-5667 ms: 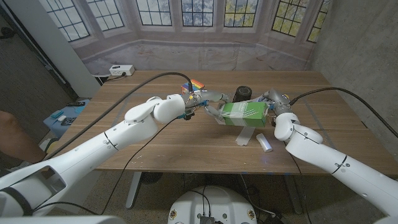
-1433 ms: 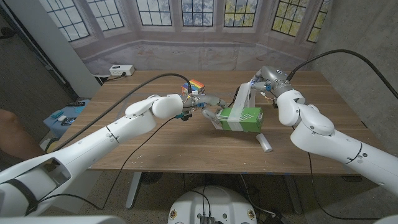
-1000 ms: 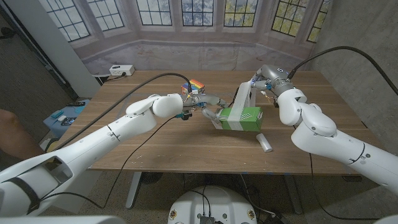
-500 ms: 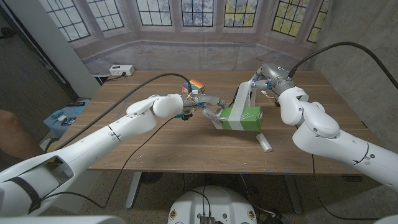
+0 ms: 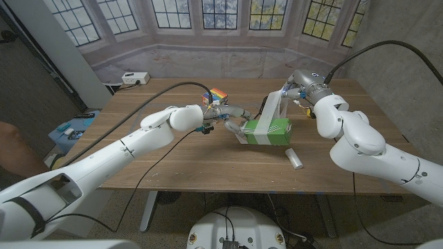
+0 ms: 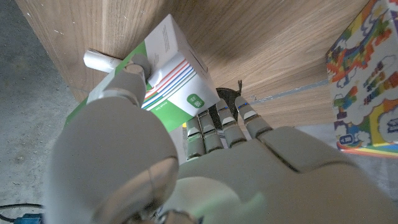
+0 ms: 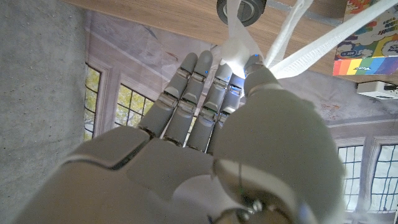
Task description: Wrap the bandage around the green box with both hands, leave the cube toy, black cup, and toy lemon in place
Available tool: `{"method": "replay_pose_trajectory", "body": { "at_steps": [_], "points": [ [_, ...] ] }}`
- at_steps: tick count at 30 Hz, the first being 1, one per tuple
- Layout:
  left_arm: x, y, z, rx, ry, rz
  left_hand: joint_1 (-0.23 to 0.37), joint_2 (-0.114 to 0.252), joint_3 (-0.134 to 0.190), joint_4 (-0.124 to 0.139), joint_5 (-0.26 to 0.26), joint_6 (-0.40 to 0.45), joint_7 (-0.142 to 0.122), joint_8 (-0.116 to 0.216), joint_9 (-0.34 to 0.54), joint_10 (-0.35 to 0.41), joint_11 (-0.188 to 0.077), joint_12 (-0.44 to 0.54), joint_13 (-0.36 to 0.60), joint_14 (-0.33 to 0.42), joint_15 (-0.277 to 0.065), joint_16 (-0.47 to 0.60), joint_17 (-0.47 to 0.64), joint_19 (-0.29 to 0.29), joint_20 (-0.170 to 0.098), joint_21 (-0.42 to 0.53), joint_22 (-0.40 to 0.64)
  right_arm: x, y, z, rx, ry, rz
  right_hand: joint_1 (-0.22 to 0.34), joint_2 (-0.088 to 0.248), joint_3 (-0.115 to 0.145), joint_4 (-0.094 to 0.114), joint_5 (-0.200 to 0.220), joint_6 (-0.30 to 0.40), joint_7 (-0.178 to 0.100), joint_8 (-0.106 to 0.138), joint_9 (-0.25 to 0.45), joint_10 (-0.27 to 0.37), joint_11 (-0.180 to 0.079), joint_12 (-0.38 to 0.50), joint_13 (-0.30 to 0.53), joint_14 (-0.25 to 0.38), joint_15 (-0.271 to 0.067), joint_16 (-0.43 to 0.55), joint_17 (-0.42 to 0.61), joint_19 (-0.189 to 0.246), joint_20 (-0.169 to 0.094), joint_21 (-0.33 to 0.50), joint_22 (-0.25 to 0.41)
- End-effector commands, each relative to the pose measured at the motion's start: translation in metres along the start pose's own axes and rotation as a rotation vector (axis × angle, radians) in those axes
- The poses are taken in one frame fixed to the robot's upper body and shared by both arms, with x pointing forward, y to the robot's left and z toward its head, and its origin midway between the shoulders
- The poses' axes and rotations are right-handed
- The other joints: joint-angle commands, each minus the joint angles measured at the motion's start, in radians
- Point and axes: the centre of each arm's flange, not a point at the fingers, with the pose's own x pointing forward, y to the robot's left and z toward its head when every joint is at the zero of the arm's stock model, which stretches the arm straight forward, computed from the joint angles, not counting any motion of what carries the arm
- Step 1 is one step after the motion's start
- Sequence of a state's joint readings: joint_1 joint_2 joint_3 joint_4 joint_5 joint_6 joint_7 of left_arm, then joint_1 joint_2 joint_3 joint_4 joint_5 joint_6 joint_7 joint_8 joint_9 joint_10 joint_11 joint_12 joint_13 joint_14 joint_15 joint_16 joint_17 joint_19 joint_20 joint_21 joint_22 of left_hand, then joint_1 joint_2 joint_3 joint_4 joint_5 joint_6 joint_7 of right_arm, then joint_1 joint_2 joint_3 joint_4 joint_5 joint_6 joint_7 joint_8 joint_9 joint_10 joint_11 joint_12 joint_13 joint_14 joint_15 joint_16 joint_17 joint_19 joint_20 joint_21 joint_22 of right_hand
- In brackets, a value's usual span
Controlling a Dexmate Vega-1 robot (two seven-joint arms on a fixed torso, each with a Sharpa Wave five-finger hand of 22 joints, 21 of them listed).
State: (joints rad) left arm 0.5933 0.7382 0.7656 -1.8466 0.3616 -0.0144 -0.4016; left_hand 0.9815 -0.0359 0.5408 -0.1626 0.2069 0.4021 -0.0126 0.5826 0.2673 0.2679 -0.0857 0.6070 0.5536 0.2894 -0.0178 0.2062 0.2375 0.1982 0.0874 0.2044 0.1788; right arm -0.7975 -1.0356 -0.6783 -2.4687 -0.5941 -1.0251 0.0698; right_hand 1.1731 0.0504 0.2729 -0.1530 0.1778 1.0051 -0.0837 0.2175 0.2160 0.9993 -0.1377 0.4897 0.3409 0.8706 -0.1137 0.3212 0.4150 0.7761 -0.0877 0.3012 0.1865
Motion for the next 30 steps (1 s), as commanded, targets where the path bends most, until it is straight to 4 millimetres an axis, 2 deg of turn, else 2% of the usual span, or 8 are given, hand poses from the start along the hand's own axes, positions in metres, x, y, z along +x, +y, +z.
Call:
{"method": "replay_pose_trajectory", "body": {
  "at_steps": [1,15,30],
  "points": [
    [0.001,0.001,-0.001,-0.002,0.001,0.004,-0.016,0.066,0.007,0.006,0.007,0.044,0.028,0.091,0.003,0.002,0.007,0.006,0.003,0.001,0.010,-0.001,0.002,-0.003,0.000,0.001,0.004,-0.012,-0.007,0.005,-0.017,-0.006,0.010,-0.004,0.003,-0.001,-0.001,0.004,0.003,-0.004,-0.003,0.003,0.002,-0.005,-0.001,0.004,0.009,-0.113,-0.004,0.006,-0.005,-0.027,0.003,0.001],
    [0.004,0.000,0.003,0.000,-0.012,0.011,-0.016,0.067,0.008,0.006,0.007,0.044,0.030,0.091,0.003,0.003,0.008,0.007,0.003,0.001,0.010,-0.001,0.003,-0.003,-0.001,0.001,0.004,-0.024,-0.017,0.018,-0.038,-0.022,0.008,-0.007,0.004,-0.002,0.000,0.004,0.001,-0.003,-0.003,0.003,0.002,-0.004,-0.002,0.003,0.010,-0.112,-0.007,0.006,-0.005,-0.026,0.003,0.001],
    [0.003,-0.005,0.003,-0.018,-0.013,0.012,-0.016,0.067,0.008,0.006,0.007,0.045,0.027,0.093,0.003,0.001,0.010,0.007,0.003,0.002,0.011,-0.001,0.003,-0.003,0.001,0.001,0.004,-0.021,-0.023,0.023,-0.067,-0.038,0.021,-0.010,0.005,-0.003,0.000,0.005,0.002,-0.002,-0.003,0.003,0.003,-0.005,-0.002,0.004,0.013,-0.112,-0.010,0.008,-0.004,-0.026,0.003,0.001]
  ]
}}
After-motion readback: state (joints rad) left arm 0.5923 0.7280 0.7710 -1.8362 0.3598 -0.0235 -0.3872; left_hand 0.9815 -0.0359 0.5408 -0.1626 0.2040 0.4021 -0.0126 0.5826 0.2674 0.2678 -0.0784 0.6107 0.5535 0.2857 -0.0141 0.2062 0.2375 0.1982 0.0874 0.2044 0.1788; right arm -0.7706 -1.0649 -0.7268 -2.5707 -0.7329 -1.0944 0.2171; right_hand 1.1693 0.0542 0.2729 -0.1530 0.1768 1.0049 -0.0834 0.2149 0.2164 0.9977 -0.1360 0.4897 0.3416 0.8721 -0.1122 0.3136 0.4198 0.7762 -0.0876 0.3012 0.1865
